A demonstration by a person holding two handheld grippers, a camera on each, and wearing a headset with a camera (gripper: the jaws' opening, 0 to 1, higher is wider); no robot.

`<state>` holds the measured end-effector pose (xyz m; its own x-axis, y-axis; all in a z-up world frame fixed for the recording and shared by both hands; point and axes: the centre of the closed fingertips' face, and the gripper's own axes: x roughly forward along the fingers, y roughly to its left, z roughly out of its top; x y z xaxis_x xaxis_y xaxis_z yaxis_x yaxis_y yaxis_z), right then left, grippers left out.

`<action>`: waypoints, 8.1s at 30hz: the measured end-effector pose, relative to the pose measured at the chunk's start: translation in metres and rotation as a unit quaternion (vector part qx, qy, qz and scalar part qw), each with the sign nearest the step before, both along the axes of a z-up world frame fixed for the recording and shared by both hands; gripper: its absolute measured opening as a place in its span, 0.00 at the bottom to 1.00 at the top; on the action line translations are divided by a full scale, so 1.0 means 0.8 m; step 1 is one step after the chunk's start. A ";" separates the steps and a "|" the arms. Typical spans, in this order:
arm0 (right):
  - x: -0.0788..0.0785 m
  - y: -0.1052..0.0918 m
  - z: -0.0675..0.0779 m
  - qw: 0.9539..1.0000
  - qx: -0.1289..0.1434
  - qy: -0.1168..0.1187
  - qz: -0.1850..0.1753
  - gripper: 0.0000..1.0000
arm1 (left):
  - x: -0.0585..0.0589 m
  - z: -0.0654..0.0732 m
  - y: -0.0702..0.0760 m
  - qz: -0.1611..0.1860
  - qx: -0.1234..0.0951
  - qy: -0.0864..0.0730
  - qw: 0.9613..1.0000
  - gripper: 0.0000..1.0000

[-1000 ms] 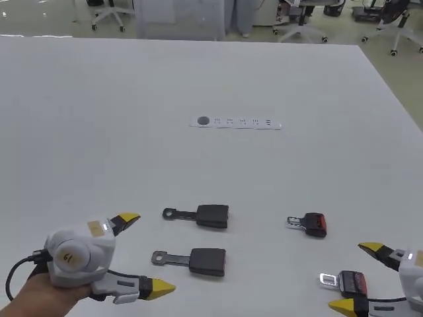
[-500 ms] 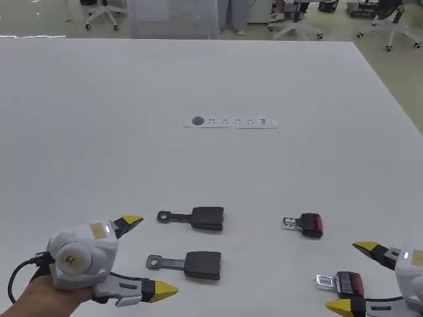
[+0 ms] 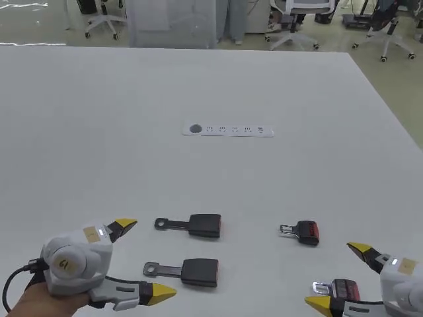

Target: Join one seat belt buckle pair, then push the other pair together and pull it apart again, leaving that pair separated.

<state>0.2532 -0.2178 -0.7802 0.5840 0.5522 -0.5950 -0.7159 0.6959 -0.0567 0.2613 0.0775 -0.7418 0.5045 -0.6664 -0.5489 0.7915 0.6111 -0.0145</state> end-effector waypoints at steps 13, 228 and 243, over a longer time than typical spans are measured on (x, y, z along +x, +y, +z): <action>0.001 -0.003 -0.002 1.000 -0.007 0.005 0.016 0.92 | -0.003 -0.004 -0.004 -0.004 0.001 0.003 1.000 0.99; 0.009 0.215 -0.088 0.956 0.012 0.083 0.282 0.36 | 0.005 -0.144 -0.078 -0.299 0.180 0.069 0.935 0.33; 0.011 0.215 -0.090 0.951 0.006 0.062 0.303 0.35 | 0.005 -0.142 -0.077 -0.309 0.152 0.061 0.937 0.33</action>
<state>0.2617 -0.0459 -0.8520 0.0824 0.7714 -0.6310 -0.9862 0.1543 0.0599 0.2652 0.0157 -0.8552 -0.0061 -0.6132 -0.7899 0.9993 0.0264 -0.0282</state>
